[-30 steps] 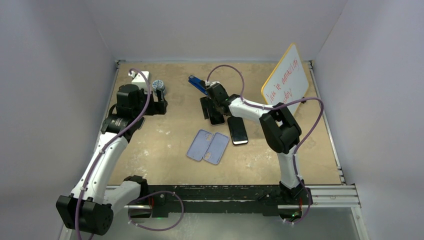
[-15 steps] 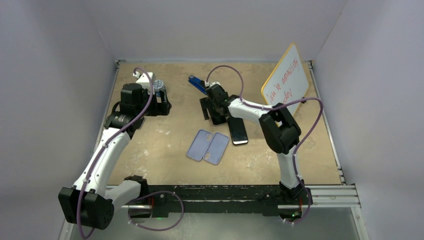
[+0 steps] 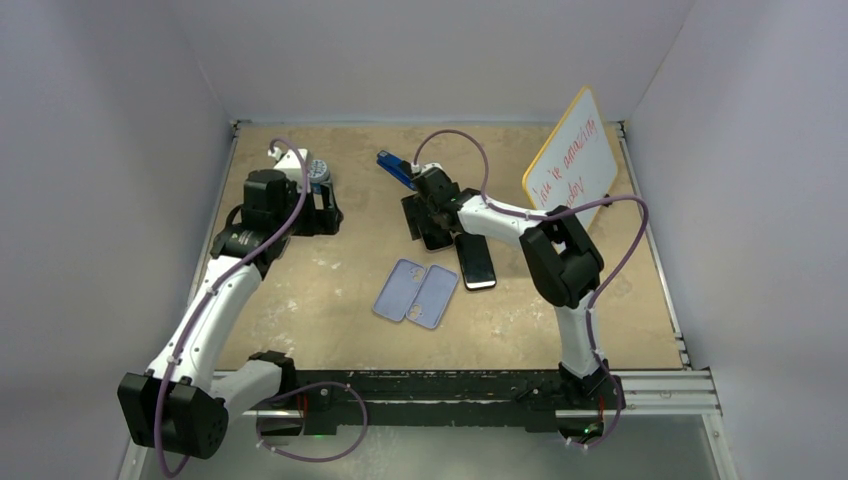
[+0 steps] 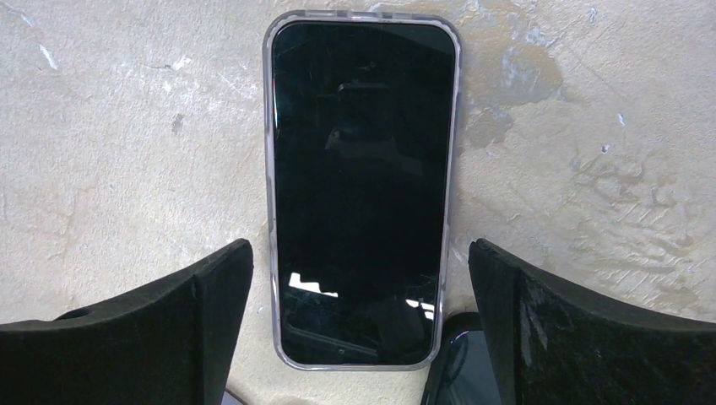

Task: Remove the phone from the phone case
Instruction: Pick up the phone at the center of the board.

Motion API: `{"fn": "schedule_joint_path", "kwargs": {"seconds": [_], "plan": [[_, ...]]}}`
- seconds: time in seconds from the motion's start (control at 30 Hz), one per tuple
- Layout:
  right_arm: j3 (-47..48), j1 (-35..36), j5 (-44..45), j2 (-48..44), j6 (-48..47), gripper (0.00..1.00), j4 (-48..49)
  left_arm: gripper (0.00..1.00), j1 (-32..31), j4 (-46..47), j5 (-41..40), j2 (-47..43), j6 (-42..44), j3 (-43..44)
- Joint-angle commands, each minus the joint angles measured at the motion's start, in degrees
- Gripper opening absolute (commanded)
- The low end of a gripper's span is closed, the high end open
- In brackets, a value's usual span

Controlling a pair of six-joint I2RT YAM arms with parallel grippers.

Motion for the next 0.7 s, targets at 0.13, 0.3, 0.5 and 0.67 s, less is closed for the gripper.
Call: {"fn": "schedule_joint_path", "kwargs": {"seconds": [0.13, 0.3, 0.5, 0.67], "plan": [[-1.69, -1.34, -1.92, -0.92, 0.48, 0.95, 0.07, 0.8, -0.07, 2.07, 4.64, -1.1, -1.67, -1.52], [-2.61, -1.45, -4.51, -0.57, 0.56, 0.91, 0.51, 0.8, -0.3, 5.49, 10.46, -1.77, -6.11, -4.28], [-2.67, -1.37, -4.46, 0.08, 0.21, 0.84, 1.66, 0.8, -2.34, 13.35, 13.74, -2.28, -13.59, -10.2], [-1.85, -0.28, -6.13, 1.37, -0.34, 0.8, 1.97, 0.79, -4.03, 21.36, 12.6, -0.09, -19.03, -14.68]]}}
